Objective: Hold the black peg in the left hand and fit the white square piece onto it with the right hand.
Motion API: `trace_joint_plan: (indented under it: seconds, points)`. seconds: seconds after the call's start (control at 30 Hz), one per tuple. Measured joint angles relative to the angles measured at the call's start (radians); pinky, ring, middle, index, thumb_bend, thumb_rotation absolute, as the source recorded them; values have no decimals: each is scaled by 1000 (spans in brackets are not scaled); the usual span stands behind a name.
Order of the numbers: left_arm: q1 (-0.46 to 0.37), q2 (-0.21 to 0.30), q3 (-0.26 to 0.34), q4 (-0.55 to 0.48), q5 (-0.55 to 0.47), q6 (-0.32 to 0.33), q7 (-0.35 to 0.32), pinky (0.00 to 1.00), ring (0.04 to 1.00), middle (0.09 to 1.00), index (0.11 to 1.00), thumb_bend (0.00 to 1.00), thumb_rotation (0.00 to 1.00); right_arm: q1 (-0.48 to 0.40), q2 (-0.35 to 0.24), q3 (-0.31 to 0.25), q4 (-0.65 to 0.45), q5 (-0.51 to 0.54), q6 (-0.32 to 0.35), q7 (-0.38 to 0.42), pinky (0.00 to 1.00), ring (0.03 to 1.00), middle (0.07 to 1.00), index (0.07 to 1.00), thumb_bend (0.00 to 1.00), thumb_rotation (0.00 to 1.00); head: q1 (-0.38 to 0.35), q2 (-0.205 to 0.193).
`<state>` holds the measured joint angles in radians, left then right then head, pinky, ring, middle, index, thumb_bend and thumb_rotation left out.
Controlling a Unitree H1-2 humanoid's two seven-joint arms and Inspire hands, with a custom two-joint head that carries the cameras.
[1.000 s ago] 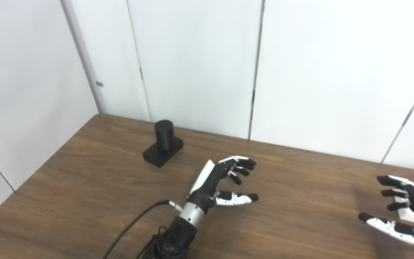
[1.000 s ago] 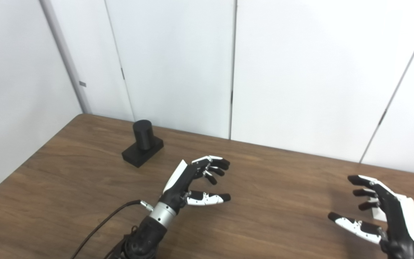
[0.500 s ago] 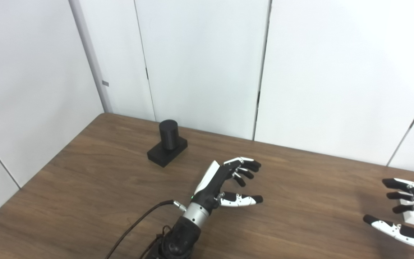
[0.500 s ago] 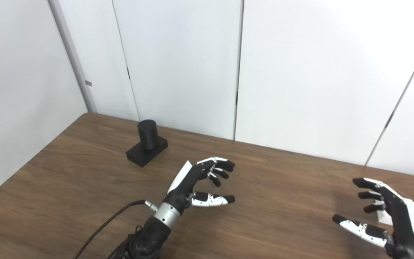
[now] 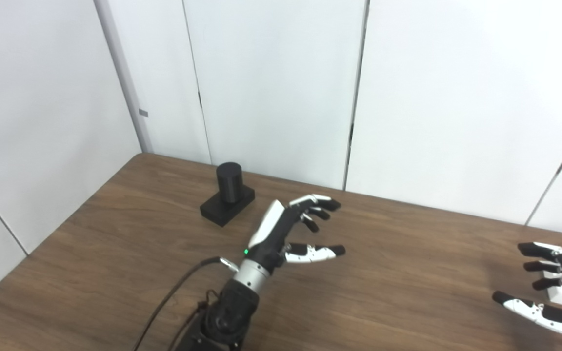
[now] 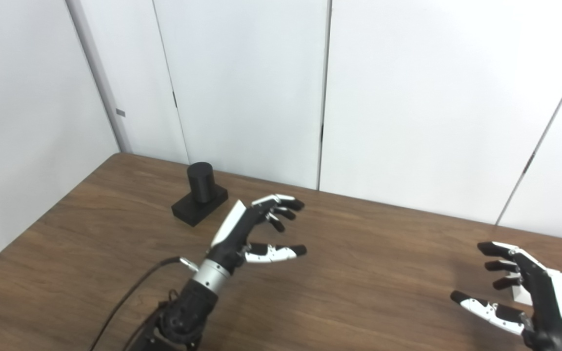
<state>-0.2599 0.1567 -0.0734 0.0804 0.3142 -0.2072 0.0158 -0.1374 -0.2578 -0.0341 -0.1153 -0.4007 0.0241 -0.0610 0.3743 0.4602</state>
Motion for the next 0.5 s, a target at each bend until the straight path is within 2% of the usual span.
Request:
trace_joint_plan:
  seconds: [0.23,0.5]
  points:
    - [-9,32,55,-52,0,43,9,513,702,787,743,805,88,-3,-1,4,1,-43,0,-5,488,618,685,688,656,0,11,-3]
    - [-10,40,118,-110,47,125,46,610,775,823,797,786,114,-4,0,3,1,-45,0,-5,479,610,683,687,651,0,14,-5]
